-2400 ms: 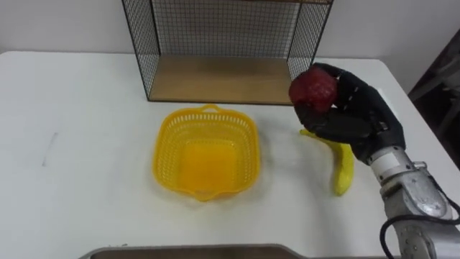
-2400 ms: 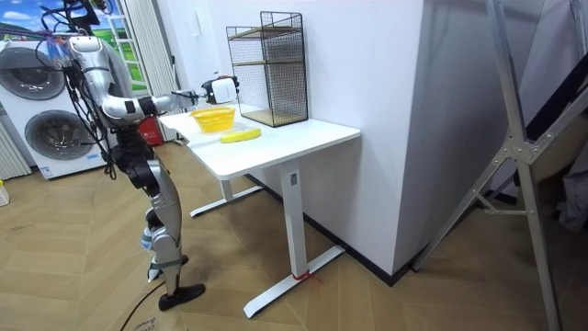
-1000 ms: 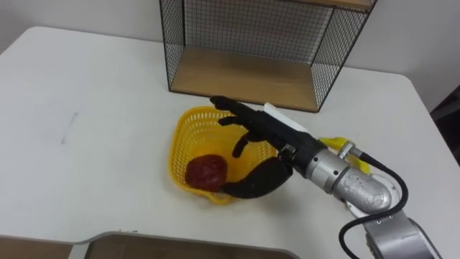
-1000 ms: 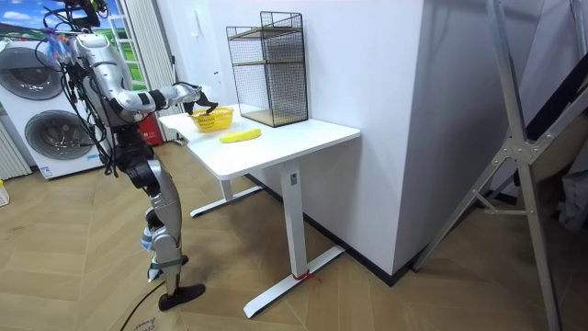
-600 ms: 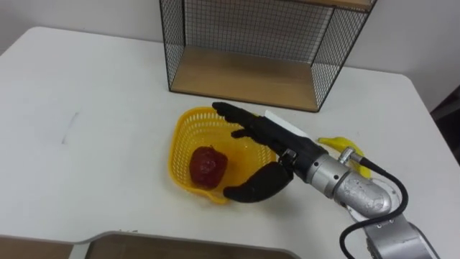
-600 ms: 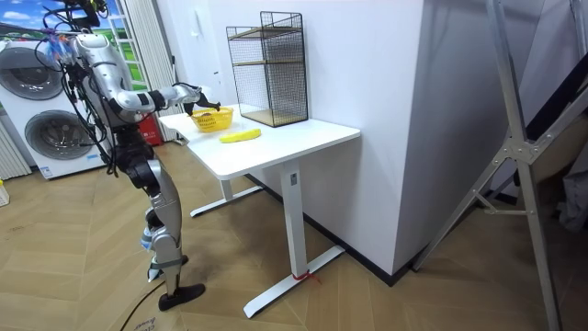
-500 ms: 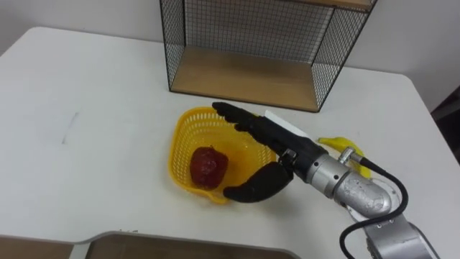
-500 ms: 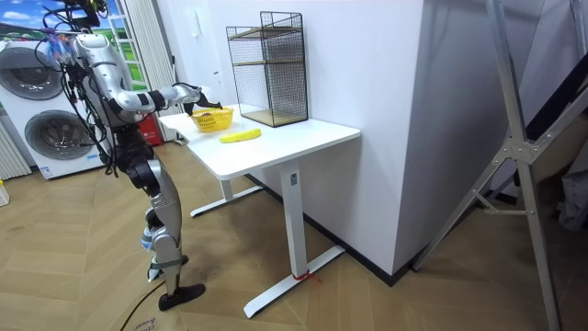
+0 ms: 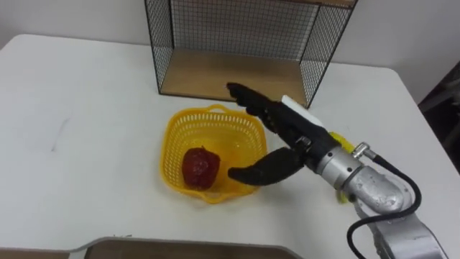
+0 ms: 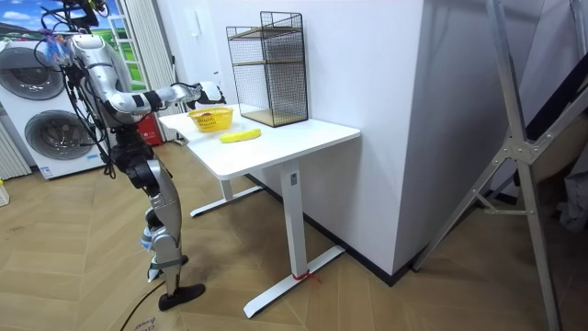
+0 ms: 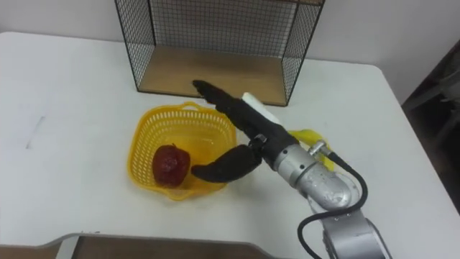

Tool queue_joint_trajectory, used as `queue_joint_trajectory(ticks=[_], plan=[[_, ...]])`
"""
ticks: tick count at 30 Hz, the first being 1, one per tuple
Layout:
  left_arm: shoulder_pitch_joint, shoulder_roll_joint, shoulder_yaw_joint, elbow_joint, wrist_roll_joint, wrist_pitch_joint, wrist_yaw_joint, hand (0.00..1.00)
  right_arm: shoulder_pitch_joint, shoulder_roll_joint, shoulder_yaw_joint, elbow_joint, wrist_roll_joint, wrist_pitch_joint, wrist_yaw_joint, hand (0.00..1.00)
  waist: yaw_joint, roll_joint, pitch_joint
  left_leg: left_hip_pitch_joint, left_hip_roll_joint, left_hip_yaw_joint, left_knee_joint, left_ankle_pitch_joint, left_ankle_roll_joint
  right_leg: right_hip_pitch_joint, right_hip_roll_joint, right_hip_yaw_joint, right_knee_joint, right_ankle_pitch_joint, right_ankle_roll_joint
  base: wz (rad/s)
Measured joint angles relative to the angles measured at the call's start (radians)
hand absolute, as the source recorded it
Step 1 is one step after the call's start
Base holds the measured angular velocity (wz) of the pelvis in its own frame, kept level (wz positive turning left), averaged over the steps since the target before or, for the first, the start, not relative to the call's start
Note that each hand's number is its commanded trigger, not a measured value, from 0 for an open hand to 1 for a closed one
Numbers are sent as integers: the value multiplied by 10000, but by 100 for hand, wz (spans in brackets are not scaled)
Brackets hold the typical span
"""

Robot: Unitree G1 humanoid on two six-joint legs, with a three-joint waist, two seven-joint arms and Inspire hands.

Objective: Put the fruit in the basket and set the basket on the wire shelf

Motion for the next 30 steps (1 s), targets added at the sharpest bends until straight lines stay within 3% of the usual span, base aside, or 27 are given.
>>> queue_joint_trajectory(ticks=[4, 7, 10, 13, 19, 26, 30], plan=[[168, -15, 43, 0, 11, -33, 12, 0, 36, 120, -651, 66, 24, -167, -963, 0, -119, 191, 48, 0, 1, 4, -14, 0, 0, -8, 0, 0, 1, 1, 0, 0], [272, -24, 99, 1, 22, -36, 12, 0, 40, 120, -743, 49, 13, -246, -1569, 0, -251, 256, -3, -9, 0, 3, -41, 0, 0, -36, -1, -6, 0, 0, 0, 0], [398, -107, 650, -1, 124, -126, 84, 0, 75, 119, -1252, 50, -22, -358, -2417, 0, -302, 314, -78, 12, -3, -8, -52, 2, -2, -9, 2, 3, -12, 0, 1, 0], [504, -176, 896, -1, 149, -167, 326, 0, 219, 116, -1731, 230, -42, -643, -3144, 0, -382, 228, -75, 197, -3, 1, -21, 5, -2, 154, 1, 20, -31, -1, 1, 0], [599, -175, 998, -21, 182, -108, 349, 0, 426, 118, -2232, 984, -131, -716, -4545, 0, -611, -14, -99, 339, 2, 77, -70, 0, -1, 313, 10, 100, -118, 0, 1, -2], [689, -145, 1002, -503, 190, -50, 326, 0, 431, -67, -2406, 2769, -454, -682, -5633, 0, -734, -48, -97, 322, 1, 80, -65, -1, -2, 294, 27, 158, -105, 13, 0, -1], [675, -143, 996, -617, 190, 194, 199, 0, 431, -98, -2407, 3255, -451, -555, -5938, 0, -741, -47, -94, 277, -1, 86, -93, 0, -2, 222, 32, 172, -119, 12, 1, 0]])
